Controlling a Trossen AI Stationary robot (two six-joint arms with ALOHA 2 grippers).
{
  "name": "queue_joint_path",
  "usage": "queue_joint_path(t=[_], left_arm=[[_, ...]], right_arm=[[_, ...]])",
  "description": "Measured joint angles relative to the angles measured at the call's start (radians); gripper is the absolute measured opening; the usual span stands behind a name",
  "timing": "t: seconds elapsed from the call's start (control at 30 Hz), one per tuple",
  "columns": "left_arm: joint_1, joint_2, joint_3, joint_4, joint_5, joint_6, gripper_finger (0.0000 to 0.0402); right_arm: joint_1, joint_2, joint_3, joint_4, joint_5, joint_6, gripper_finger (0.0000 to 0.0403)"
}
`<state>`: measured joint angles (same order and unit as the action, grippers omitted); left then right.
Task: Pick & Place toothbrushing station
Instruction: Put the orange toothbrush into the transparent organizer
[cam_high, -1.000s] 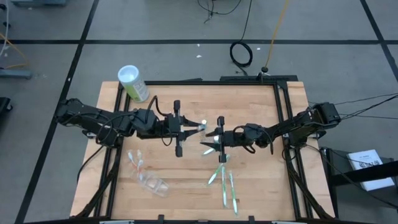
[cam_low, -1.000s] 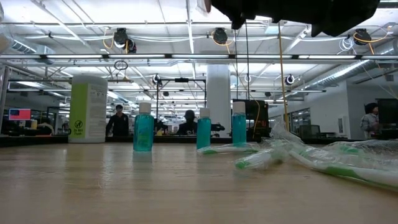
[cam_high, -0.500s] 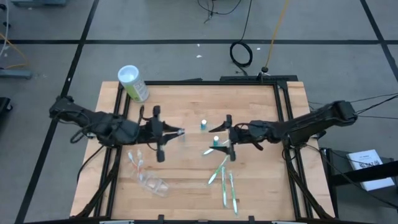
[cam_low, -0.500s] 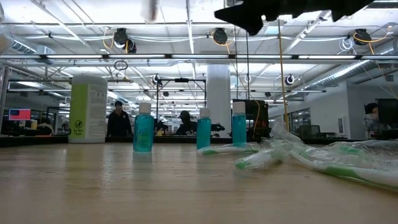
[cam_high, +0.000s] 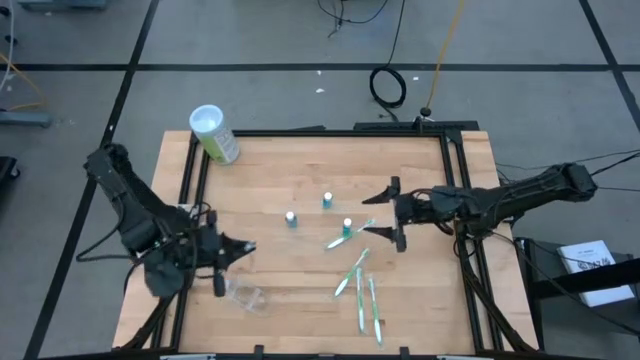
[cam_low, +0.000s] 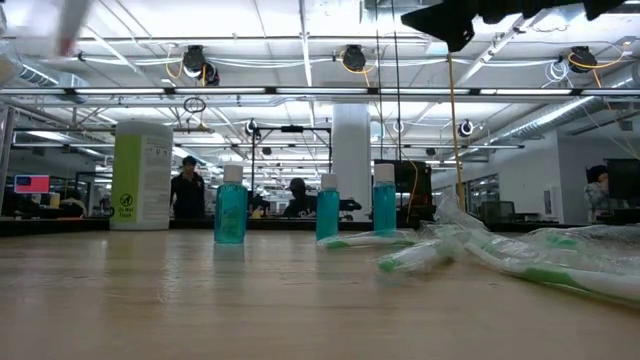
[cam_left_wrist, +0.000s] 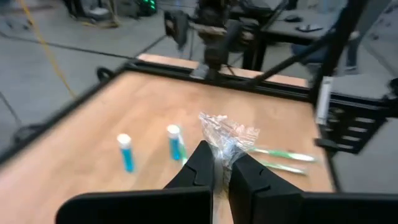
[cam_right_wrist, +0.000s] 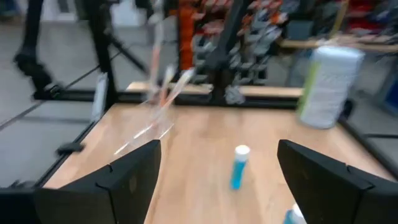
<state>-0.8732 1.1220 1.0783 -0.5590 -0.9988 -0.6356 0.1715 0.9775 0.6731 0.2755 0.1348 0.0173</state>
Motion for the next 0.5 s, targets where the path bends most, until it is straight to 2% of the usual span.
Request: queue_joint_path(t=[0.13,0.27,0.5], left_arm=[[-0.108,-0.024,-0.066,-0.015,-0.116,-0.112,0.0006],[-0.232,-0.044,-0.082,-0.137,-0.254,-0.288,0.0007],[-0.357,-0.074,-0.082,-0.316,-0.252,-0.492,0.0009]], right_arm=[[0.0,-0.043,-0.069,0.129,0.074,-0.012,0.0318],[-0.001,-0.065,-0.129,0.251,0.079,-0.044,0.0318],[-0.001,-0.081,-0.142,0.284,0.079,-0.073,0.0318]])
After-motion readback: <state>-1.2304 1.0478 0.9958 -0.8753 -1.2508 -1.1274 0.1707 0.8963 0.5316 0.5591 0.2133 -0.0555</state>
